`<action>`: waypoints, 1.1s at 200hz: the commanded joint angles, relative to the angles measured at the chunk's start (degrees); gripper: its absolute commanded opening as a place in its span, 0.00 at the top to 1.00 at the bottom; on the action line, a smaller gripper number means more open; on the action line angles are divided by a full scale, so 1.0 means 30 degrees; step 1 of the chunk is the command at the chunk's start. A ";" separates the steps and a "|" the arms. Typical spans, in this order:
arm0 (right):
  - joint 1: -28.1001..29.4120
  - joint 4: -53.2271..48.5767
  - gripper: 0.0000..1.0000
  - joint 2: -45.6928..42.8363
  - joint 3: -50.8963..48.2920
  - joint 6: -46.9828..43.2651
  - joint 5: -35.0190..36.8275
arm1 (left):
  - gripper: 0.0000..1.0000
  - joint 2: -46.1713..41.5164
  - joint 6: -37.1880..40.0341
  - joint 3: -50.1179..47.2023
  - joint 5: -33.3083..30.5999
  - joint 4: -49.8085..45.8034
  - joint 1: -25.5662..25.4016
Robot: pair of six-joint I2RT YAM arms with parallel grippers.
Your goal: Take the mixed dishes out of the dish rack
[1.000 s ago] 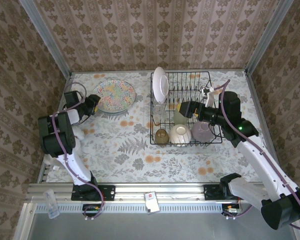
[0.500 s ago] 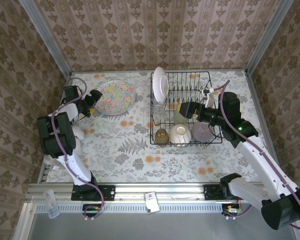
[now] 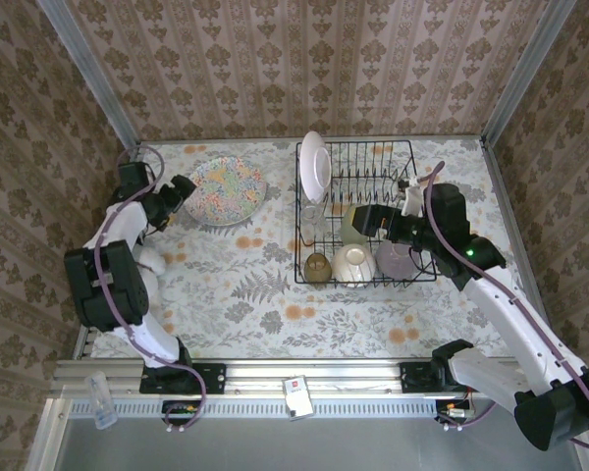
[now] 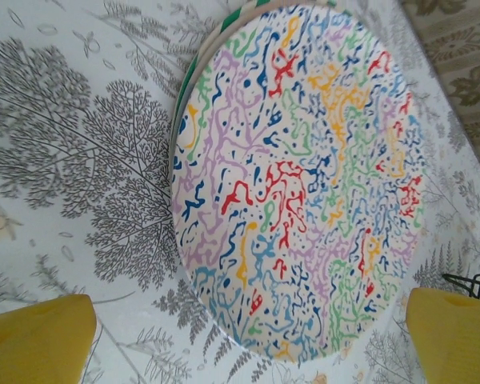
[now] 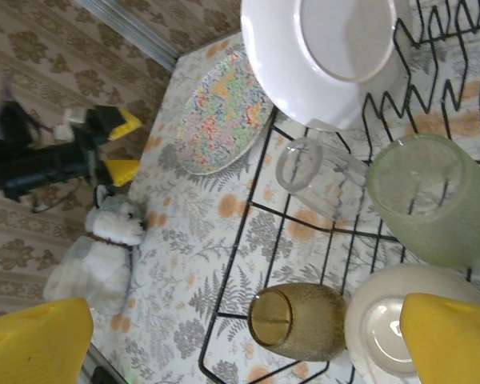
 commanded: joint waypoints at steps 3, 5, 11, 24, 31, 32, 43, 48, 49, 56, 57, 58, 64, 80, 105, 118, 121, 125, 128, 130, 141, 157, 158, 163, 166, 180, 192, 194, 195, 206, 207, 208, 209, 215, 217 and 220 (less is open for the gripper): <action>0.0291 -0.1325 0.00 0.0418 0.1001 -0.0713 0.1753 | 0.00 -0.1957 0.1019 -0.0114 -0.0512 -0.1302 -0.0127; 0.0314 -0.1393 0.00 0.0477 0.1061 -0.0706 0.1864 | 0.00 -0.2116 0.1013 -0.0189 -0.0442 -0.1287 -0.0138; 0.0371 -0.1523 0.00 0.0640 0.1187 -0.0699 0.2107 | 0.00 -0.2562 0.0997 -0.0396 -0.0237 -0.1233 -0.0142; 0.0448 -0.1680 0.00 0.0976 0.1436 -0.0635 0.2529 | 0.00 -0.3580 0.1004 -0.0834 0.0196 -0.1108 -0.0217; 0.0549 -0.1853 0.00 0.1136 0.1652 -0.0645 0.2958 | 0.00 -0.4146 0.1094 -0.1007 0.0437 -0.1110 -0.0345; 0.0582 -0.1889 0.00 0.1173 0.1703 -0.0654 0.2996 | 0.00 -0.4207 0.1126 -0.1026 0.0468 -0.1103 -0.0361; 0.0925 -0.2104 0.00 0.1503 0.2140 -0.0763 0.3752 | 0.00 -0.5003 0.1398 -0.1212 0.0846 -0.1206 -0.0583; 0.1049 -0.2204 0.00 0.1677 0.2351 -0.0803 0.4044 | 0.00 -0.5327 0.1581 -0.1287 0.0935 -0.1324 -0.0726; 0.1081 -0.2225 0.00 0.1692 0.2390 -0.0821 0.4111 | 0.00 -0.5384 0.1604 -0.1312 0.0951 -0.1372 -0.0756; 0.1237 -0.2326 0.00 0.1961 0.2687 -0.0857 0.4483 | 0.00 -0.5849 0.1819 -0.1460 0.1067 -0.1519 -0.0978; 0.1263 -0.2345 0.00 0.2010 0.2719 -0.0848 0.4520 | 0.00 -0.5938 0.1855 -0.1472 0.1091 -0.1543 -0.1014; 0.1290 -0.2354 0.00 0.2050 0.2764 -0.0859 0.4568 | 0.00 -0.5997 0.1873 -0.1492 0.1117 -0.1583 -0.1032; 0.1454 -0.2413 0.00 0.2289 0.2996 -0.0869 0.4747 | 0.00 -0.6341 0.2102 -0.1624 0.1249 -0.1708 -0.1223; 0.1855 -0.2608 0.00 0.3007 0.3691 -0.0898 0.5292 | 0.00 -0.7342 0.2538 -0.2088 0.1674 -0.1896 -0.1807; 0.2956 -0.3224 0.00 0.4308 0.5053 -0.1298 0.7510 | 0.00 -0.8753 0.3165 -0.2879 0.2534 -0.1713 -0.2922; 0.3530 -0.3932 0.00 0.5298 0.6029 -0.1481 0.8869 | 0.00 -0.9407 0.3251 -0.3371 0.2993 -0.1275 -0.3407; 0.3692 -0.3969 0.00 0.5504 0.6218 -0.1532 0.9220 | 0.00 -0.9569 0.3258 -0.3474 0.3077 -0.1130 -0.3560; 0.3875 -0.4050 0.00 0.5816 0.6466 -0.1577 0.9628 | 0.00 -0.9786 0.3239 -0.3703 0.3145 -0.0912 -0.3716; 0.4028 -0.4112 0.00 0.6048 0.6668 -0.1628 0.9963 | 0.00 -0.9946 0.3209 -0.3856 0.3177 -0.0733 -0.3863; 0.4083 -0.4134 0.00 0.6199 0.6813 -0.1652 1.0164 | 0.00 -1.0031 0.3209 -0.3966 0.3190 -0.0611 -0.3943; 0.4644 -0.4287 0.01 0.7072 0.7627 -0.1815 1.1266 | 0.00 -1.0501 0.3072 -0.4521 0.3172 -0.0024 -0.4389; 0.5569 -0.4584 0.03 0.8737 0.8994 -0.2126 1.3263 | 0.00 -1.0841 0.2742 -0.5234 0.3165 0.0690 -0.4764; 0.5640 -0.4587 0.03 0.8782 0.9080 -0.2142 1.3407 | 0.00 -1.0866 0.2726 -0.5278 0.3165 0.0734 -0.4782; 0.5888 -0.4659 0.03 0.9268 0.9527 -0.2229 1.4052 | 0.00 -1.0896 0.2580 -0.5479 0.3154 0.0917 -0.4823; 0.6060 -0.4723 0.03 0.9582 0.9787 -0.2270 1.4515 | 0.00 -1.0909 0.2478 -0.5605 0.3175 0.0989 -0.4847; 0.6672 -0.5086 0.03 1.1101 1.1171 -0.2319 1.6140 | 0.00 -1.0890 0.2203 -0.5983 0.3339 0.1310 -0.4877; 0.7087 -0.5385 0.03 1.2319 1.2392 -0.2209 1.7251 | 0.00 -1.0933 0.2104 -0.6221 0.3428 0.1491 -0.4935; 0.7162 -0.5404 0.03 1.2564 1.2558 -0.2200 1.7450 | 0.00 -1.0945 0.2098 -0.6242 0.3450 0.1505 -0.4944; 0.7198 -0.5407 0.03 1.2673 1.2664 -0.2194 1.7552 | 0.00 -1.0946 0.2097 -0.6265 0.3469 0.1523 -0.4960; 0.7510 -0.5695 0.02 1.3809 1.3821 -0.2062 1.8414 | 0.00 -1.1060 0.2108 -0.6423 0.3615 0.1656 -0.5100; 0.7534 -0.5714 0.02 1.3911 1.3911 -0.2037 1.8473 | 0.00 -1.1078 0.2117 -0.6444 0.3624 0.1656 -0.5126; 0.7575 -0.5738 0.02 1.4006 1.4029 -0.2010 1.8561 | 0.00 -1.1101 0.2121 -0.6454 0.3629 0.1657 -0.5139; 0.7610 -0.5765 0.02 1.4126 1.4146 -0.2011 1.8620 | 0.00 -1.1113 0.2137 -0.6459 0.3631 0.1671 -0.5160; 0.7767 -0.5892 0.01 1.4733 1.4769 -0.1879 1.9029 | 0.00 -1.1223 0.2218 -0.6517 0.3619 0.1686 -0.5292; 0.7808 -0.5919 0.01 1.4896 1.4976 -0.1832 1.9169 | 0.00 -1.1274 0.2236 -0.6551 0.3593 0.1708 -0.5326; 0.7856 -0.5979 0.00 1.5269 1.5247 -0.1748 1.9373 | 0.00 -1.1333 0.2252 -0.6581 0.3559 0.1663 -0.5375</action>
